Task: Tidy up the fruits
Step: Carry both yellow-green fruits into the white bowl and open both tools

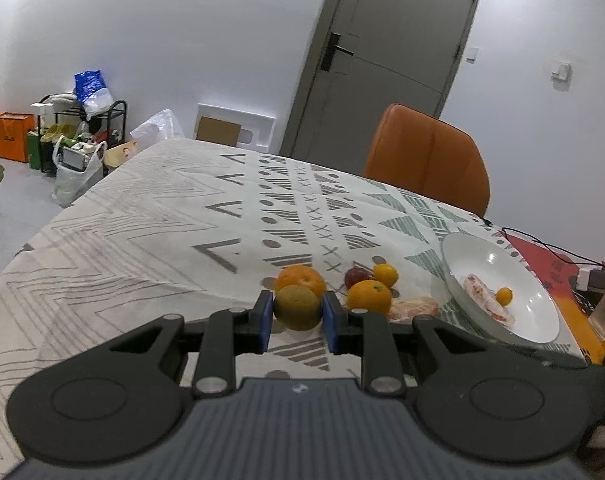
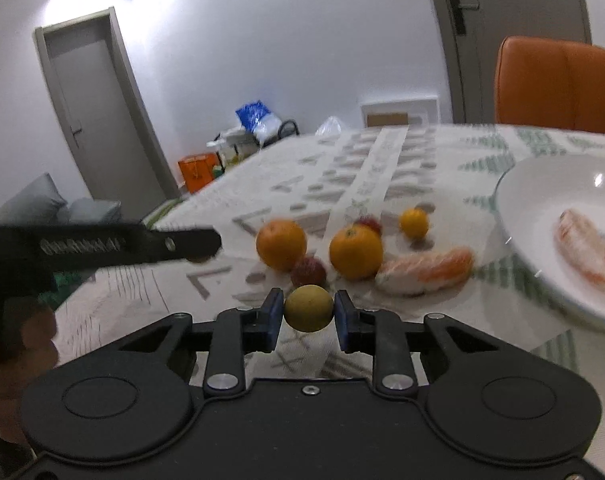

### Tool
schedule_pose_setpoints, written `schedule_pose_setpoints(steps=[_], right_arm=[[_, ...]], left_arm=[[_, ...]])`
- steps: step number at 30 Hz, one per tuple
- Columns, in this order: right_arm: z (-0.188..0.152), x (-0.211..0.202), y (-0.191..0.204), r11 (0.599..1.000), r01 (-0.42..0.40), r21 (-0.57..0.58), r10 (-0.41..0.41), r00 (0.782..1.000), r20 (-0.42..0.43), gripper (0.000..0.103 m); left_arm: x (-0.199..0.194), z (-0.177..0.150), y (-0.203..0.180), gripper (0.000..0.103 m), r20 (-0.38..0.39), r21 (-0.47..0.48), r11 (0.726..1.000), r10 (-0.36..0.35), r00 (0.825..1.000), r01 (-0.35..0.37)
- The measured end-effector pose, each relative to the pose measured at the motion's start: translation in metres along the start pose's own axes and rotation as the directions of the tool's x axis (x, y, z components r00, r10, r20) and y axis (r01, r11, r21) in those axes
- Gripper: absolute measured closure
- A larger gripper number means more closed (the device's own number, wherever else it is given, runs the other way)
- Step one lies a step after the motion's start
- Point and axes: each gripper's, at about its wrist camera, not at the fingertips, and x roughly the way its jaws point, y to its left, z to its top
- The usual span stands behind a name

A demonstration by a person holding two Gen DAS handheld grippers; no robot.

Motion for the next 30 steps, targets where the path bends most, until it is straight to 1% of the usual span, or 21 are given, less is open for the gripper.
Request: schedule_pose_setpoints(steps=[6,9,18,30], right_arm=[[0.011,-0.033,-0.021,0.998,0.043,0.04,-0.047,0.996,0.081,0.077],[0.012,-0.045,-0.031,0.996,0.065,0.054,-0.071,0.992,0.105,0.077],[0.007,-0.066,-0.065,0.985,0.131,0.117,-0.147,0.979,0.143,0.077],[0.003,-0.086,-0.096,0.968,0.193,0.159,-0.219,0.961,0.167,0.077]], left_arm=[[0.005,0.002,-0.023,0.078,0.002,0.034,0.998,-0.044,0.999,0.044],[0.009,0.002,-0.037,0.078,-0.002,0.052,0.997,-0.064,0.998,0.064],[0.022,0.001,-0.076,0.078,-0.021,0.102,0.987,-0.12,0.993,0.122],[0.038,0.001,-0.112,0.078,-0.041,0.143,0.975,-0.163,0.986,0.168]])
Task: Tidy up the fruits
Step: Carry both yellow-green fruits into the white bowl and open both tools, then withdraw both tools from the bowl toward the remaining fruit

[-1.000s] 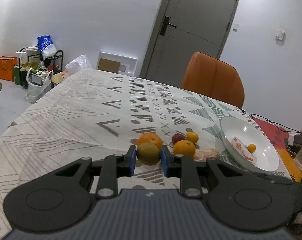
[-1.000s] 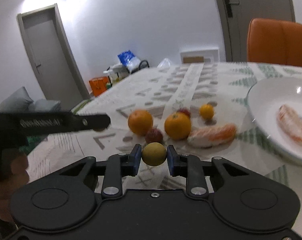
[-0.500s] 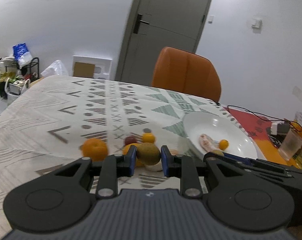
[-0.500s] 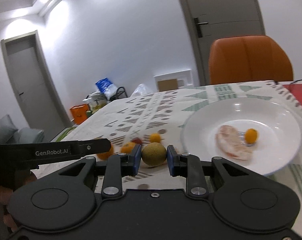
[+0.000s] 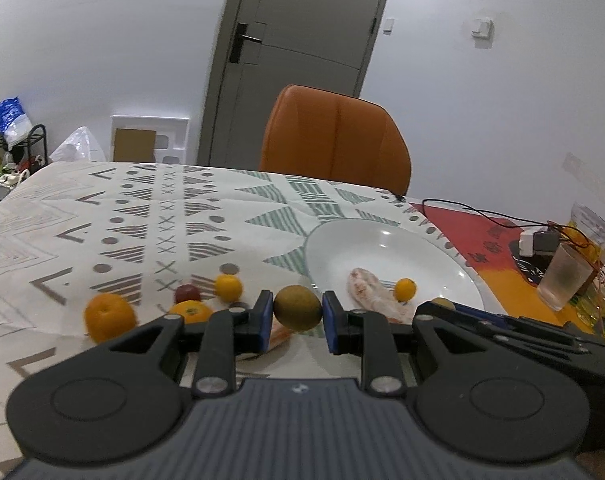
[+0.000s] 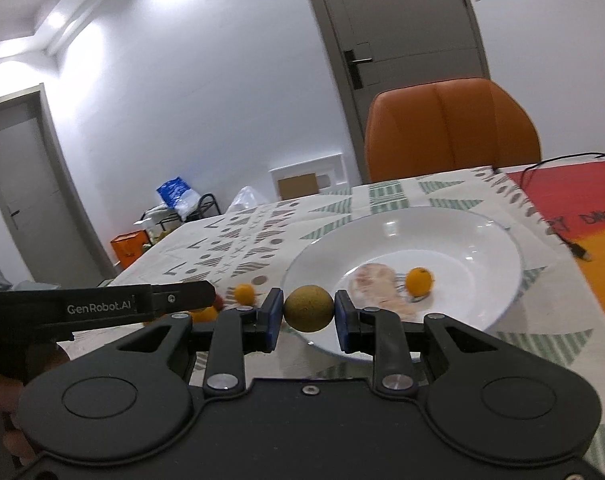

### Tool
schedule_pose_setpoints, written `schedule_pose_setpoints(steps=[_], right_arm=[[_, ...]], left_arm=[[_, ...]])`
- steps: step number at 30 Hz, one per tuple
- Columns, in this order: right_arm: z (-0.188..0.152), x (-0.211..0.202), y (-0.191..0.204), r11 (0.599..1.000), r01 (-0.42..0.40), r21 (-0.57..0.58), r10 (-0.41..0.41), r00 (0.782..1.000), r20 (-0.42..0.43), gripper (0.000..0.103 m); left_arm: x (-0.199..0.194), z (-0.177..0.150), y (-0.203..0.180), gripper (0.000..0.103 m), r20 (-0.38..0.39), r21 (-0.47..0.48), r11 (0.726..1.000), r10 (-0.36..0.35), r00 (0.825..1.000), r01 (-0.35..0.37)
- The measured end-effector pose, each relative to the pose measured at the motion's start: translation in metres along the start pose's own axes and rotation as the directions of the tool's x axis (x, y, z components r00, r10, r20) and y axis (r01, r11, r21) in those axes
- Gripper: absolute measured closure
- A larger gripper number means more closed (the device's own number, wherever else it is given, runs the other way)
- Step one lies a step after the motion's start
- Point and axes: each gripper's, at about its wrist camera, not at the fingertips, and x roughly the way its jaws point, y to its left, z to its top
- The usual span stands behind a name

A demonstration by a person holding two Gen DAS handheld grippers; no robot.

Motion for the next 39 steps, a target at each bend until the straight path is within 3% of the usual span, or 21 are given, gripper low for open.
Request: schedule_pose_setpoints(steps=[15,18,23,25,29,33,39], right_arm=[[0.005,-0.01,-0.04,0.994,0.097,0.047,-0.098,0.995,0.026,0.077],[0.006,-0.01,-0.046,0.991,0.117,0.064,-0.119,0.993,0.027,0.068],[0.007,-0.016,-0.053,0.989,0.124,0.077,-0.127,0.991,0.033,0.066],[0.005,-0.017,-0.055,0.989,0.126,0.081,-0.128,0.991,0.029,0.059],[0.001,-0.018,-0.052,0.988,0.138,0.071,-0.139,0.99,0.021,0.05],[0.001,-0.019,-0.048,0.987,0.15,0.06,-0.152,0.988,0.026,0.038],[0.001,-0.018,-0.046,0.987,0.15,0.061,-0.151,0.988,0.022,0.032]], left_arm=[[0.026,0.007,-0.04,0.078,-0.021,0.054,0.997,-0.049,0.999,0.05],[0.029,0.01,-0.045,0.078,-0.021,0.062,0.997,-0.051,0.998,0.052],[0.034,0.012,-0.054,0.078,-0.022,0.077,0.995,-0.06,0.998,0.062],[0.035,0.012,-0.056,0.078,-0.024,0.079,0.995,-0.061,0.998,0.062],[0.031,0.012,-0.061,0.07,-0.003,0.116,0.993,-0.039,0.999,0.039],[0.028,0.012,-0.053,0.066,-0.009,0.091,0.996,-0.014,1.0,0.014],[0.019,0.014,-0.034,0.045,0.001,0.064,0.997,0.043,0.999,-0.043]])
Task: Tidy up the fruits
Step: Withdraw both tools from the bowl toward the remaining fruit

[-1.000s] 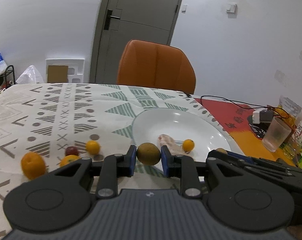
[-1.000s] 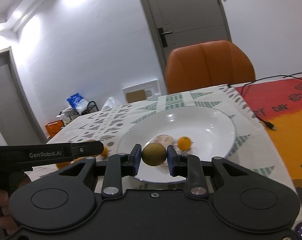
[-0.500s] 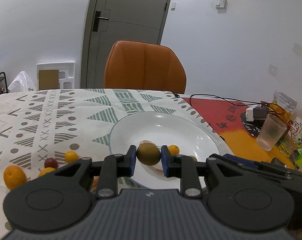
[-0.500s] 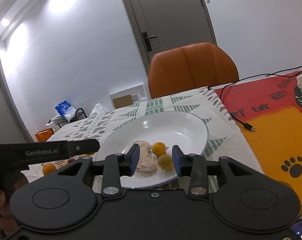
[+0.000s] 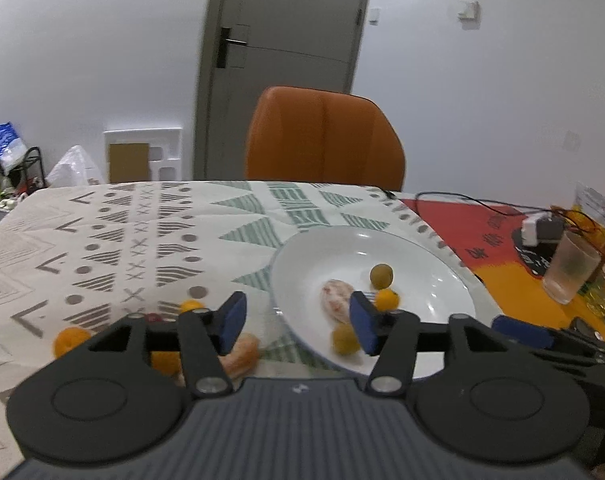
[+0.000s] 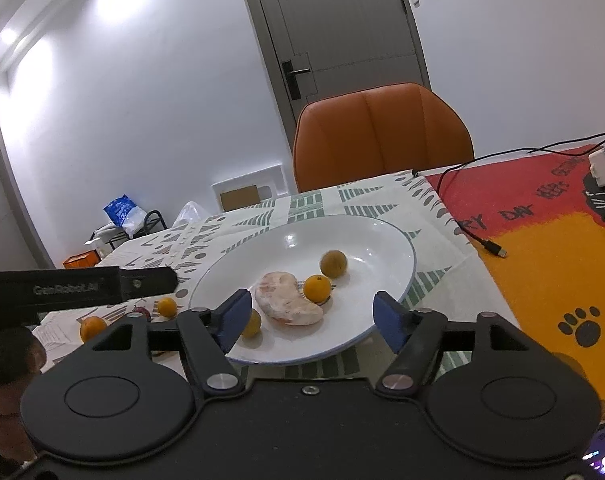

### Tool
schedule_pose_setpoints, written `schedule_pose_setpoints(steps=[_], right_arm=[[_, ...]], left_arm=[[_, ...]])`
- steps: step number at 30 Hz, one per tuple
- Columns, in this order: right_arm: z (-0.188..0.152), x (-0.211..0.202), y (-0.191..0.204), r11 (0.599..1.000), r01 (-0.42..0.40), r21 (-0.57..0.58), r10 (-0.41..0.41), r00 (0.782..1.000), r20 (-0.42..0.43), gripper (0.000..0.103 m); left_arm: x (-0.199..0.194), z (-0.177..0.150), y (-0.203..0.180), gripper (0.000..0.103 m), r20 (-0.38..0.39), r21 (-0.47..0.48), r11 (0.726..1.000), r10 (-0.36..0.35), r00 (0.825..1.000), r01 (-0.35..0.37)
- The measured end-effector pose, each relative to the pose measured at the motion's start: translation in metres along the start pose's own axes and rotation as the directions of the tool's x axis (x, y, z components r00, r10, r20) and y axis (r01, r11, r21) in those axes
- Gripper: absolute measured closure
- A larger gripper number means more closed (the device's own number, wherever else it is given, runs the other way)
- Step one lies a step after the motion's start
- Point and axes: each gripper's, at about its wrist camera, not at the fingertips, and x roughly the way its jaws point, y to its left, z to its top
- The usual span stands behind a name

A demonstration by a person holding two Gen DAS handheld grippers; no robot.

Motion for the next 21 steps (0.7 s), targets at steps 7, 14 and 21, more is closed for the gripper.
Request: schedule_pose_setpoints(steps=[7,14,21], right_arm=[[0.0,0.0,0.012,1.0,-0.02,-0.008,0.02,1.0,0.0,0.018],[-0.001,0.003,0.032,0.998,-0.056,-0.034,0.056,0.998,-0.005,0.007],[-0.004,0.008,0.053,0.994,-0.09,-0.059,0.088,0.996,-0.028,0.007]], left_arm=[[-0.015,-0.002,0.024,0.025,0.017,-0.028,0.997,0.074,0.997,-0.073],[-0.026,-0.002,0.047,0.021,0.026,-0.048,0.988,0.145,0.989,-0.144],[-0.038,-0.004,0.073,0.02,0.031,-0.089,0.979,0.189,0.981,-0.186]])
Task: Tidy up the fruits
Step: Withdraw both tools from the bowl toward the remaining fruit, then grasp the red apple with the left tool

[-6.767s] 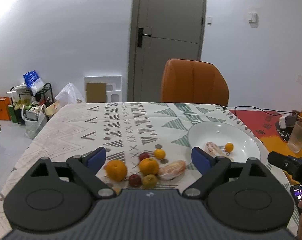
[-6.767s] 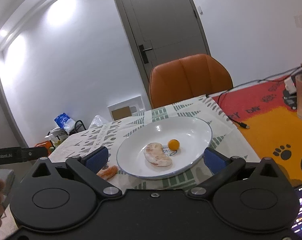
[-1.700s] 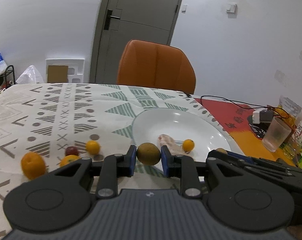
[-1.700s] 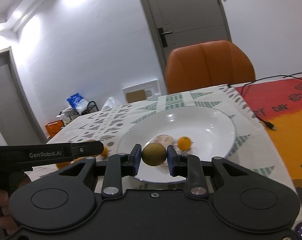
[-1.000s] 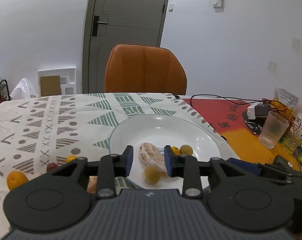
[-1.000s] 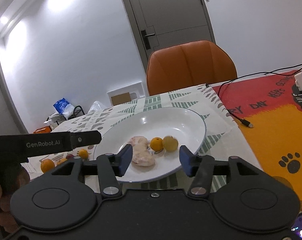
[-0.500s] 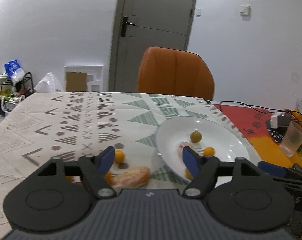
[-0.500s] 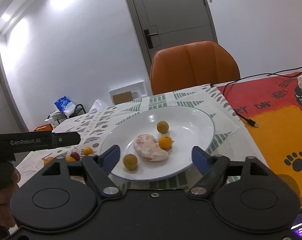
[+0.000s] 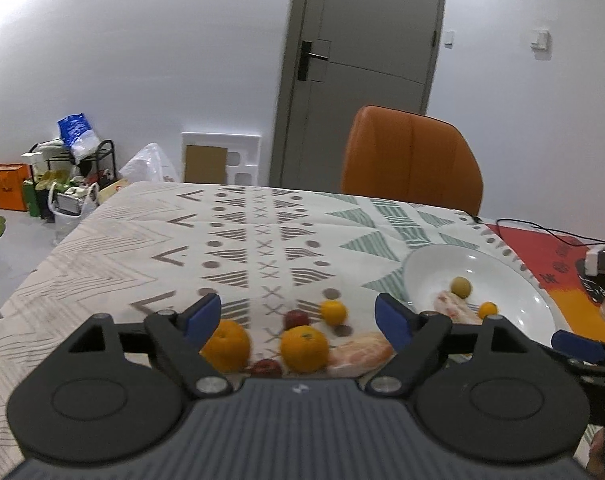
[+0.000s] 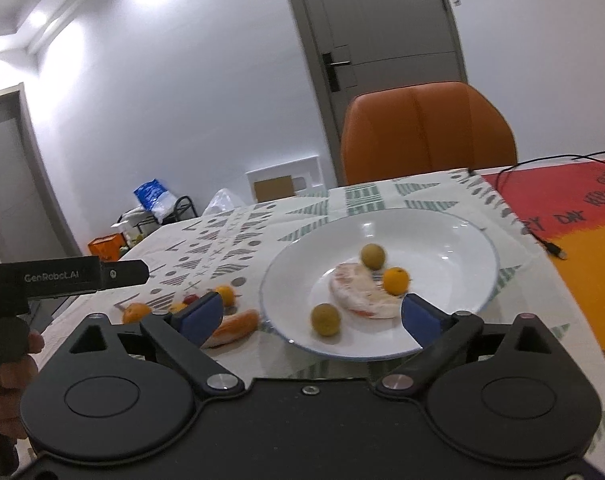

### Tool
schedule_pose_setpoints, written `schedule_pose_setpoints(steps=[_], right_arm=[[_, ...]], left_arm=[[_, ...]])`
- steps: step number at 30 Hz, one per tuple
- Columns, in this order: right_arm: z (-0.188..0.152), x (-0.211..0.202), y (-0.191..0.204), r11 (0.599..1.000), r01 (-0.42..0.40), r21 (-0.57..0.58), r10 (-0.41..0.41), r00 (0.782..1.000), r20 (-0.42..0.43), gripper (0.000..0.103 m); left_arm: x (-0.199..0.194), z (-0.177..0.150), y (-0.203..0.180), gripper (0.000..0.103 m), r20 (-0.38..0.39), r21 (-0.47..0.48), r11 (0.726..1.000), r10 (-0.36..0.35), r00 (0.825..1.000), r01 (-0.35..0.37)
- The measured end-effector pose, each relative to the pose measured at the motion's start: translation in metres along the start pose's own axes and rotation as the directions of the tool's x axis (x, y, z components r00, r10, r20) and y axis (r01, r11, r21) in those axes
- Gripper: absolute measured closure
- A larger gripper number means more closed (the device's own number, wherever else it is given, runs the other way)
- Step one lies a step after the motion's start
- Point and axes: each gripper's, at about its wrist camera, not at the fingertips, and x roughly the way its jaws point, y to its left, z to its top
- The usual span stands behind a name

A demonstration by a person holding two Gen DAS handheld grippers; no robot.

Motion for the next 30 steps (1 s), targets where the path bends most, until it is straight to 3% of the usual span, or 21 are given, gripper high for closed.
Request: schedule_pose_setpoints(steps=[9,19,30], right_arm=[[0.0,0.008,0.022,0.998,-0.061,-0.025,0.061,0.998,-0.023,0.007],[-0.006,0.019,0.035,0.993,-0.113,-0.042,0.111,0.992,-0.054,0.007],[-0.012,0.03,0.054,0.982,-0.16,-0.098,0.151,0.984,-0.098,0.023]], left_arm=[[0.0,-0.002,0.025,0.02,-0.007,-0.041,0.998,0.038,0.999,-0.038],[0.005,-0.014,0.04,0.021,-0.031,-0.07,0.997,0.025,0.999,-0.027],[0.022,-0.027,0.039,0.044,-0.085,-0.092,0.995,-0.041,0.996,0.033]])
